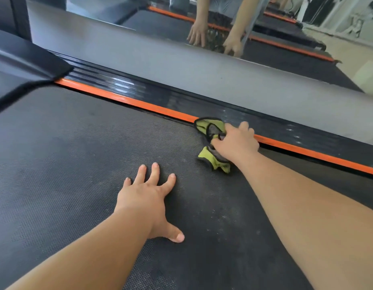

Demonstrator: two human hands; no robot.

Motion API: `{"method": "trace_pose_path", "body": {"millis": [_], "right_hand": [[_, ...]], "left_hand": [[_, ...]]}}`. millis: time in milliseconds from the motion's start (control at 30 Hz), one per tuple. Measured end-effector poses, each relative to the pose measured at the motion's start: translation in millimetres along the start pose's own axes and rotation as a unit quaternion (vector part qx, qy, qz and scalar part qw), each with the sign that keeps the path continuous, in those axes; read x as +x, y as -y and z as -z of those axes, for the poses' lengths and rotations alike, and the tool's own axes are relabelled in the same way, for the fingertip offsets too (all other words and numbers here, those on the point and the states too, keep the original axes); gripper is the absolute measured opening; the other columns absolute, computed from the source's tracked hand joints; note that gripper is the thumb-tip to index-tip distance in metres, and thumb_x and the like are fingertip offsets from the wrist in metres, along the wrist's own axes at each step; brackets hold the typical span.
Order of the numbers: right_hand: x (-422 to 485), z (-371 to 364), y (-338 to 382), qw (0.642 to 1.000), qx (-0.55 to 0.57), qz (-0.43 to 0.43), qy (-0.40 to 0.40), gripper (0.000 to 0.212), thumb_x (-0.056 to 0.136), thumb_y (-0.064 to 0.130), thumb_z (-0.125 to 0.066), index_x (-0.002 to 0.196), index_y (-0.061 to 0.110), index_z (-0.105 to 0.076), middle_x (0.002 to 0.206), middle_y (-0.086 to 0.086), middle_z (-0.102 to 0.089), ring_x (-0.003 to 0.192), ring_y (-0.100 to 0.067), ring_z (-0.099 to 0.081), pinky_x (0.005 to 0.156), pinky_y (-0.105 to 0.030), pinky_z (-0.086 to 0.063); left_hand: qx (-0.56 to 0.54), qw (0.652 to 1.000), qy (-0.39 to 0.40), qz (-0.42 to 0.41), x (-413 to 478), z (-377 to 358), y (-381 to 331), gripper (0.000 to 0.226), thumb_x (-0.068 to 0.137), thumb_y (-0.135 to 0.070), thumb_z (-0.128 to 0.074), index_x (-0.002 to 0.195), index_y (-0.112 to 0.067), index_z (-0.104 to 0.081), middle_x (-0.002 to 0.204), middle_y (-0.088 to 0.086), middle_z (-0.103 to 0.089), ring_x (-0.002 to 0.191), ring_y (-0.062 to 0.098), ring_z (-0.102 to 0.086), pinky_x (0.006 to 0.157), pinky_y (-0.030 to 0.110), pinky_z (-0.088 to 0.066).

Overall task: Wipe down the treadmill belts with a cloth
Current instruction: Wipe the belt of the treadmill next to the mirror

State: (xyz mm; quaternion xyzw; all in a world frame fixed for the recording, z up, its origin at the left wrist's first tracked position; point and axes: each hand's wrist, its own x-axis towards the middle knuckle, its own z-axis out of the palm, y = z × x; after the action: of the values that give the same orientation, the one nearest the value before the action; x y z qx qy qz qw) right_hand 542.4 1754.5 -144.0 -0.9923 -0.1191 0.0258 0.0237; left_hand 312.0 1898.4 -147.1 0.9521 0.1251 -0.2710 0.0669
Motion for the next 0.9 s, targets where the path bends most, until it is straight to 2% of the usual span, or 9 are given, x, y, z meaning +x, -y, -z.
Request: {"method": "trace_pose_path", "body": {"millis": [100, 267, 333, 400, 467, 533, 667, 767, 900], "right_hand": [[-14, 3, 43, 1.0, 0.007, 0.028, -0.008, 0.046, 0.092, 0.05, -0.057, 0.132, 0.027, -0.058, 0.133, -0.012, -0.045, 0.125, -0.036, -0.047, 0.086, -0.044, -0.047], [-52, 5, 79, 0.958, -0.041, 0.284, 0.018, 0.041, 0.089, 0.046, -0.063, 0.128, 0.032, -0.059, 0.12, -0.004, -0.048, 0.12, -0.028, -0.048, 0.082, -0.041, -0.047], [-38, 11, 51, 0.967, -0.072, 0.245, 0.019, 0.047, 0.088, 0.046, -0.065, 0.133, 0.034, -0.056, 0.123, -0.005, -0.045, 0.123, -0.029, -0.045, 0.082, -0.042, -0.046], [-14, 17, 7, 0.99, -0.07, 0.12, 0.021, 0.046, 0.087, 0.047, -0.063, 0.132, 0.036, -0.057, 0.127, -0.007, -0.049, 0.124, -0.033, -0.048, 0.088, -0.044, -0.049], [2, 23, -28, 0.999, -0.003, 0.014, 0.044, 0.035, 0.085, 0.046, -0.059, 0.116, 0.03, -0.062, 0.121, -0.005, -0.062, 0.112, -0.034, -0.058, 0.085, -0.042, -0.054], [1, 25, -28, 0.996, 0.052, -0.025, 0.071, 0.032, 0.082, 0.045, -0.058, 0.107, 0.026, -0.063, 0.112, -0.005, -0.068, 0.098, -0.032, -0.062, 0.079, -0.038, -0.054], [-19, 17, 21, 0.995, 0.07, -0.016, 0.066, 0.057, 0.07, 0.059, -0.067, 0.115, 0.025, -0.061, 0.115, -0.002, -0.068, 0.107, -0.031, -0.065, 0.083, -0.039, -0.056], [-35, 9, 59, 0.989, 0.11, 0.021, 0.094, 0.055, 0.07, 0.05, -0.075, 0.114, 0.023, -0.058, 0.113, 0.0, -0.065, 0.103, -0.026, -0.063, 0.082, -0.038, -0.055], [-58, 4, 77, 0.976, 0.093, 0.142, 0.138, 0.046, 0.073, 0.049, -0.071, 0.113, 0.031, -0.055, 0.114, 0.004, -0.065, 0.106, -0.026, -0.063, 0.085, -0.04, -0.056]], "left_hand": [[-0.005, 1.0, -0.003, 0.004, -1, 1, 0, 0.146, 0.05, -0.097, -0.067, 0.156, -0.048, 0.023, 0.166, -0.001, 0.032, 0.155, 0.032, 0.024, 0.128, 0.056, -0.003], [-0.011, 1.0, -0.01, 0.004, -1, 2, 0, 0.146, 0.049, -0.097, -0.067, 0.157, -0.049, 0.02, 0.168, -0.002, 0.029, 0.156, 0.031, 0.023, 0.127, 0.056, -0.005], [-0.012, 1.0, -0.01, 0.004, -2, 2, 1, 0.147, 0.049, -0.097, -0.067, 0.157, -0.049, 0.02, 0.167, -0.002, 0.03, 0.156, 0.031, 0.023, 0.127, 0.056, -0.005], [-0.014, 1.0, -0.009, 0.003, -2, 1, 0, 0.147, 0.05, -0.096, -0.067, 0.156, -0.048, 0.021, 0.167, -0.003, 0.031, 0.155, 0.03, 0.025, 0.127, 0.055, -0.004], [-0.013, 1.0, -0.011, 0.002, -2, 0, 0, 0.147, 0.05, -0.097, -0.067, 0.156, -0.048, 0.022, 0.167, -0.003, 0.031, 0.155, 0.03, 0.025, 0.127, 0.055, -0.004], [-0.014, 1.0, -0.009, 0.003, -3, 0, 1, 0.147, 0.049, -0.097, -0.066, 0.156, -0.048, 0.022, 0.167, -0.003, 0.031, 0.155, 0.03, 0.025, 0.127, 0.055, -0.004], [-0.015, 1.0, -0.01, 0.004, -2, 2, -1, 0.148, 0.048, -0.098, -0.066, 0.156, -0.048, 0.022, 0.167, -0.003, 0.03, 0.155, 0.03, 0.024, 0.127, 0.054, -0.005], [-0.011, 1.0, 0.0, 0.002, -4, 4, -1, 0.146, 0.05, -0.098, -0.065, 0.157, -0.047, 0.02, 0.167, -0.002, 0.03, 0.155, 0.031, 0.023, 0.127, 0.055, -0.005], [-0.012, 1.0, 0.001, 0.003, -4, 7, -2, 0.142, 0.052, -0.097, -0.066, 0.161, -0.043, 0.008, 0.167, 0.0, 0.03, 0.155, 0.032, 0.023, 0.127, 0.055, -0.005]]}}
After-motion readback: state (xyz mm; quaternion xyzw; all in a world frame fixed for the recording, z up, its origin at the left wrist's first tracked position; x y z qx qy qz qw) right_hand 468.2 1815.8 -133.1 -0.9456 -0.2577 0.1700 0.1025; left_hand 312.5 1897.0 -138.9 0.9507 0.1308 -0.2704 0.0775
